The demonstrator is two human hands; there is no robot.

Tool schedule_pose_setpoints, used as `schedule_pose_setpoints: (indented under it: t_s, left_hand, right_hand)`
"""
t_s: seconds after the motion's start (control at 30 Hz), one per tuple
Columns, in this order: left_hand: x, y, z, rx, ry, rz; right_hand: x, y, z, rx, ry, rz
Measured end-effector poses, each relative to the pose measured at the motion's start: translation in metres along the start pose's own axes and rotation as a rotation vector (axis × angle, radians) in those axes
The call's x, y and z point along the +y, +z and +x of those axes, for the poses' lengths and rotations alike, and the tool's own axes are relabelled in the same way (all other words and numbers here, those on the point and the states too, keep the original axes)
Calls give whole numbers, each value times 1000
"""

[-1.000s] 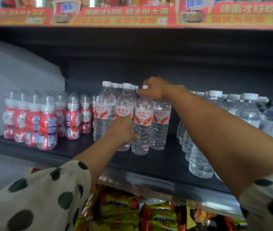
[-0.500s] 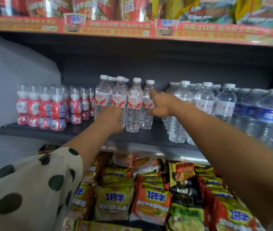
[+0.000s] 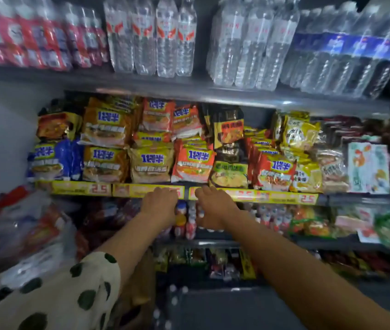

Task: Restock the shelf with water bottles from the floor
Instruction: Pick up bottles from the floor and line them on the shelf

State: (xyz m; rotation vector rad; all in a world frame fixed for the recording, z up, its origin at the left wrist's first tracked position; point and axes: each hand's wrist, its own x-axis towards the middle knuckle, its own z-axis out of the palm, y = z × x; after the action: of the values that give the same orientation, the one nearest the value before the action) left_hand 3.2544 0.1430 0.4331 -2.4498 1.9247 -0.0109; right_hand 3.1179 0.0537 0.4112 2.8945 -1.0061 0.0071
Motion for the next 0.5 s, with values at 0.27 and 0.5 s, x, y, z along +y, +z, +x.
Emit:
schedule_pose_setpoints:
  t_s: [0.27,0.5]
  left_hand:
    - [36,155,-13,-212,0,-20]
    - [64,341,-22,-432,-99,-166]
  right_hand:
    - [-6,159,-47,-299,65,125]
    - [-8,326,-70,-465,69,192]
